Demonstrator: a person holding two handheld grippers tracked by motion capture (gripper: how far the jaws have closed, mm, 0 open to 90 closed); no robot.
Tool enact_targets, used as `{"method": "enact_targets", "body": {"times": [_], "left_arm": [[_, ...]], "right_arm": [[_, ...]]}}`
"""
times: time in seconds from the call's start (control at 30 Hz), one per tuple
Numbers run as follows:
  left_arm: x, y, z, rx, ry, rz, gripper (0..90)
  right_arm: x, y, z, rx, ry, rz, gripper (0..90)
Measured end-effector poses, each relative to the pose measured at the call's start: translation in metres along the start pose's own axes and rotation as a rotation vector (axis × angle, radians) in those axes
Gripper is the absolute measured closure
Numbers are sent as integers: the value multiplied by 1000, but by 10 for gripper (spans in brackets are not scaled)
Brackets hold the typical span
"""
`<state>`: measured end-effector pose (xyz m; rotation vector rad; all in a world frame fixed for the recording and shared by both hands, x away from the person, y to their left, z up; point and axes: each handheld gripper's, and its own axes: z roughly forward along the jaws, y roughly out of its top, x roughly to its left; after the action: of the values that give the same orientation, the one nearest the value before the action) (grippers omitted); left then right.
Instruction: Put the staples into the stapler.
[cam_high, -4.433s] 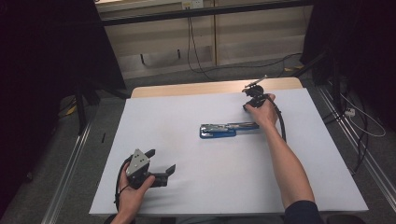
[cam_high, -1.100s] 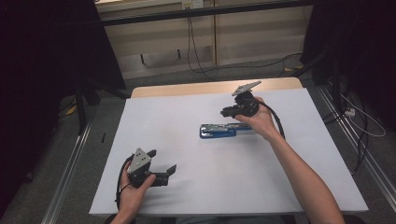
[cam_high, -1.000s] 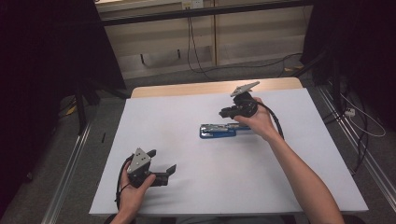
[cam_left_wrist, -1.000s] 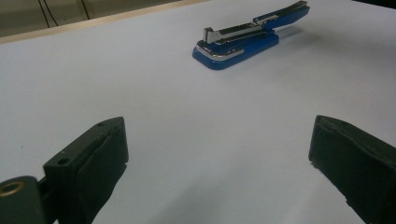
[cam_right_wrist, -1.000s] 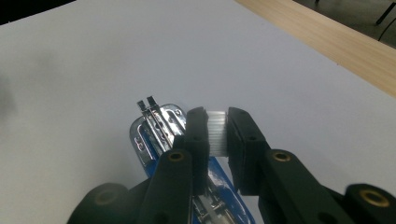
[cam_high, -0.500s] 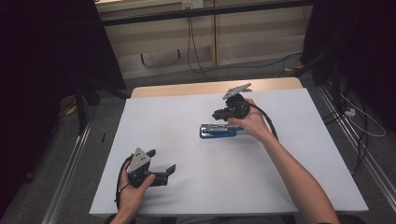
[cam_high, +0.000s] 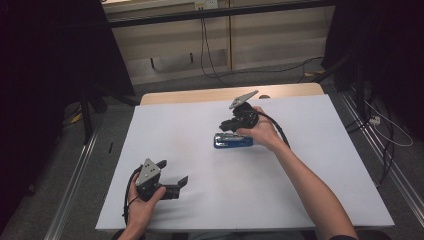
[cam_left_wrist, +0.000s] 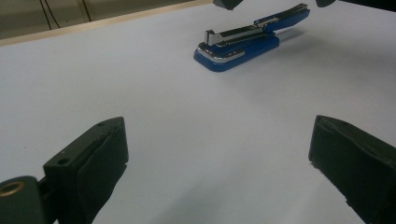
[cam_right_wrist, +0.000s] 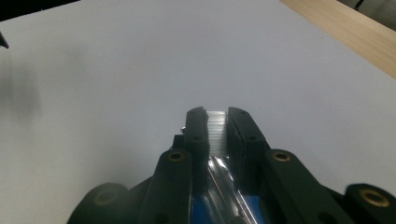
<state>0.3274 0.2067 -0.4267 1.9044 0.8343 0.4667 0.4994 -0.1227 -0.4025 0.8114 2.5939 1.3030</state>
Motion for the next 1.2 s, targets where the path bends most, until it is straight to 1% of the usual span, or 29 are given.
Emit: {"method": "enact_targets", "body": {"times": [0.23,0.37,0.53,0.57,0.7,0.97,1.07,1.13,1.2], "left_arm": [[0,0,0,0,-3,1,49],[0,0,0,3,0,0,48],[0,0,0,-5,5,-1,49],[0,0,0,-5,7,-7,49],[0,0,-1,-3,2,-3,49],[1,0,-1,-5,7,-4,49],[1,0,-1,-4,6,-4,49],[0,0,-1,-3,3,-1,49],[0,0,0,0,0,3,49]], "right_arm": [[0,2,4,8,32,-23,792],[0,2,6,5,58,-51,792],[-2,0,9,10,82,-79,792],[-2,-1,10,10,83,-80,792],[-3,-2,13,9,86,-92,792],[-5,-3,13,12,97,-113,793],[-6,-5,13,21,103,-133,792],[-7,-5,13,16,113,-137,792],[-7,-5,13,19,130,-156,792]]}}
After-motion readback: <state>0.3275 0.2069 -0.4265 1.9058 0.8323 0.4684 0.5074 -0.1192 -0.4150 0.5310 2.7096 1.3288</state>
